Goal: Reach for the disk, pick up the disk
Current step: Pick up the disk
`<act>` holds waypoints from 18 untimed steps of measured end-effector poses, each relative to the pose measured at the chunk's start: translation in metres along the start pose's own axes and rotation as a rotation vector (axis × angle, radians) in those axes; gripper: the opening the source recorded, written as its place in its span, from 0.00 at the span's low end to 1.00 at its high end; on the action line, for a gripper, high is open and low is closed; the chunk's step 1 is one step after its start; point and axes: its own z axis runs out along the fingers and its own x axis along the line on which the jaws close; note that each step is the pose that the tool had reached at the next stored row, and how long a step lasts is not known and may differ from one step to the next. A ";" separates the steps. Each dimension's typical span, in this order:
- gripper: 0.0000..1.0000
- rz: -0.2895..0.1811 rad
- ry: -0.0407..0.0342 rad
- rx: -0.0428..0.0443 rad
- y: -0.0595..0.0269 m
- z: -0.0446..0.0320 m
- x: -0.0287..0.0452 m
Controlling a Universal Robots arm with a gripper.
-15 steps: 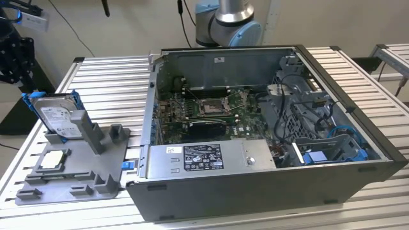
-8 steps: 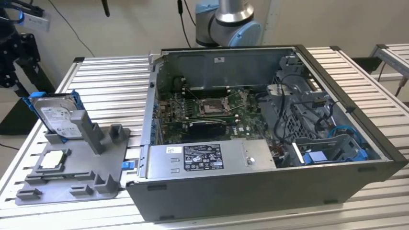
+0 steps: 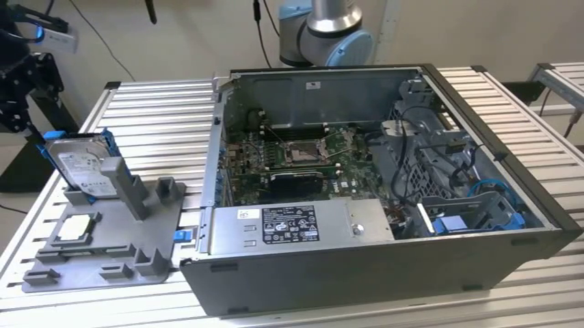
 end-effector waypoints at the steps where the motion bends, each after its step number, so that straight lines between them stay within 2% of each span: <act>1: 1.00 -0.011 0.0003 -0.0001 0.0000 0.0015 0.0000; 5: 1.00 -0.057 0.0016 -0.0002 -0.0002 0.0058 -0.0001; 18: 1.00 -0.106 0.0030 -0.0004 -0.0005 0.0201 0.0000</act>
